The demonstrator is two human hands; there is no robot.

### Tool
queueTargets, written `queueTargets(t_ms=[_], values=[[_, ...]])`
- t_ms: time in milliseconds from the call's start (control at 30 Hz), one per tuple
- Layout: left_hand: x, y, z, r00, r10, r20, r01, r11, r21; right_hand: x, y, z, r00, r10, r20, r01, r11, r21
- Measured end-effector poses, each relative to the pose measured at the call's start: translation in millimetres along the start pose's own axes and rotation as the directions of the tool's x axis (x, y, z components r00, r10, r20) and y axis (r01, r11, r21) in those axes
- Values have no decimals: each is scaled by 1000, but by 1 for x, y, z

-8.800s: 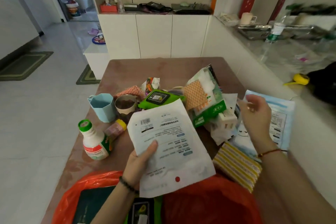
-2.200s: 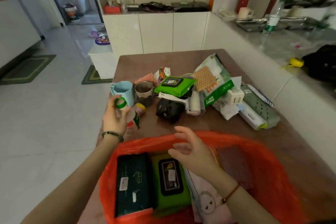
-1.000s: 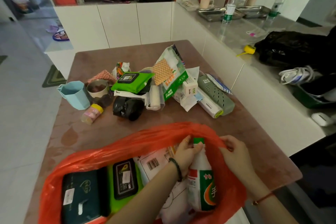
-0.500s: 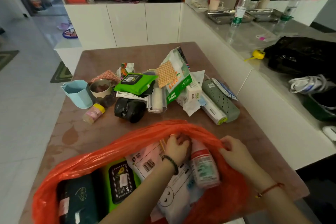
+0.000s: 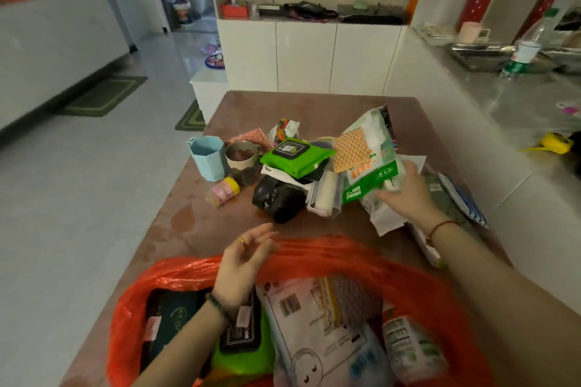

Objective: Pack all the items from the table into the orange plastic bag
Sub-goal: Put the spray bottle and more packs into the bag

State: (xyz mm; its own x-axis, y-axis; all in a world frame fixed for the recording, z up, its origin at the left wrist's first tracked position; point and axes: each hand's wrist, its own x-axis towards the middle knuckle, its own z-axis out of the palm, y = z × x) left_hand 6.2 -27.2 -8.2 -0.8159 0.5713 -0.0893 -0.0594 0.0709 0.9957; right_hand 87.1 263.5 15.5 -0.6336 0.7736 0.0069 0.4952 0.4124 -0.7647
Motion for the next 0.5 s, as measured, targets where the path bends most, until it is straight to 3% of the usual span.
queueTargets(t_ms=[67,133,200,300,400,500], values=[[0,0,7,1000,6,-9,-6,1000,7,17,14,12,998,61,27,-60,997,-40],[-1,-1,12,1000,13,4,-13,1000,8,27,26,15,989,139,-41,-141,989,-47],[-4,-3,16,999,25,26,-25,1000,16,29,29,9,964,258,-67,-242,952,187],[-7,-5,16,998,38,48,-38,999,19,8,30,-12,917,398,6,-301,684,665],[-17,-6,11,991,69,116,-82,990,115,-34,39,-30,943,334,-13,-200,594,779],[-42,-7,5,954,35,298,-129,945,299,-81,48,-43,986,168,7,-116,651,750]])
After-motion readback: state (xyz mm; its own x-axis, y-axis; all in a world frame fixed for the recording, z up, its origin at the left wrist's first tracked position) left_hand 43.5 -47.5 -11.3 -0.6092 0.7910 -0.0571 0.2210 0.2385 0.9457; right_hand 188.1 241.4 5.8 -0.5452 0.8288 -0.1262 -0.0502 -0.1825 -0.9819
